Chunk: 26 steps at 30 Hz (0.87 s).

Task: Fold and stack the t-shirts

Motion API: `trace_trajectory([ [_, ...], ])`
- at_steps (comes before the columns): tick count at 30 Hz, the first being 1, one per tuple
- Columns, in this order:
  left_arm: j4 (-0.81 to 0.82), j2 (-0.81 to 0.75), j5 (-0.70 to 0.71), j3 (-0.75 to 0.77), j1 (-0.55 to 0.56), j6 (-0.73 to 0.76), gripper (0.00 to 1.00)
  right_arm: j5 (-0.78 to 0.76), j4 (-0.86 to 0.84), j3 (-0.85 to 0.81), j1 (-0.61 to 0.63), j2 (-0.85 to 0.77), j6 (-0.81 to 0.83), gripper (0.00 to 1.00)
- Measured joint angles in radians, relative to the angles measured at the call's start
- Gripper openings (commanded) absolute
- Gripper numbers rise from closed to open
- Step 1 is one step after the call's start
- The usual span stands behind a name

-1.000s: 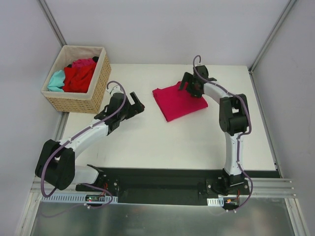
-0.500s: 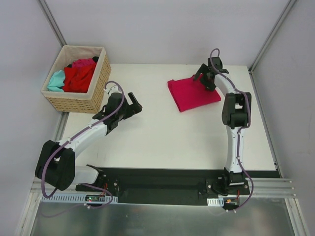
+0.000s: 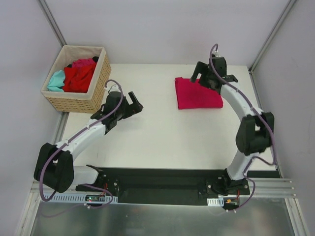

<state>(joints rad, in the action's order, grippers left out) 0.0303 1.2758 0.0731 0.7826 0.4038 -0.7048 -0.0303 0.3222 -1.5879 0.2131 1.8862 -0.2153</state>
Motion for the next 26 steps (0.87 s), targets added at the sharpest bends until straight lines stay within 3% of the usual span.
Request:
trace_trajectory([
  [8,-0.039,-0.009,-0.167,0.088,0.0,0.044,0.99,0.012,-0.085,0.246,0.158,-0.579,0.058,0.97],
  [11,-0.082,-0.097,-0.188,0.061,0.0,0.06,0.99,-0.003,-0.074,0.382,0.246,-0.74,0.076,0.97],
  [18,-0.117,-0.243,-0.174,0.04,0.0,0.071,0.99,-0.06,-0.01,0.52,0.266,-0.816,0.093,0.97],
  [26,-0.145,-0.292,-0.15,0.033,0.001,0.094,0.99,-0.105,0.014,0.545,0.29,-0.899,0.105,0.96],
])
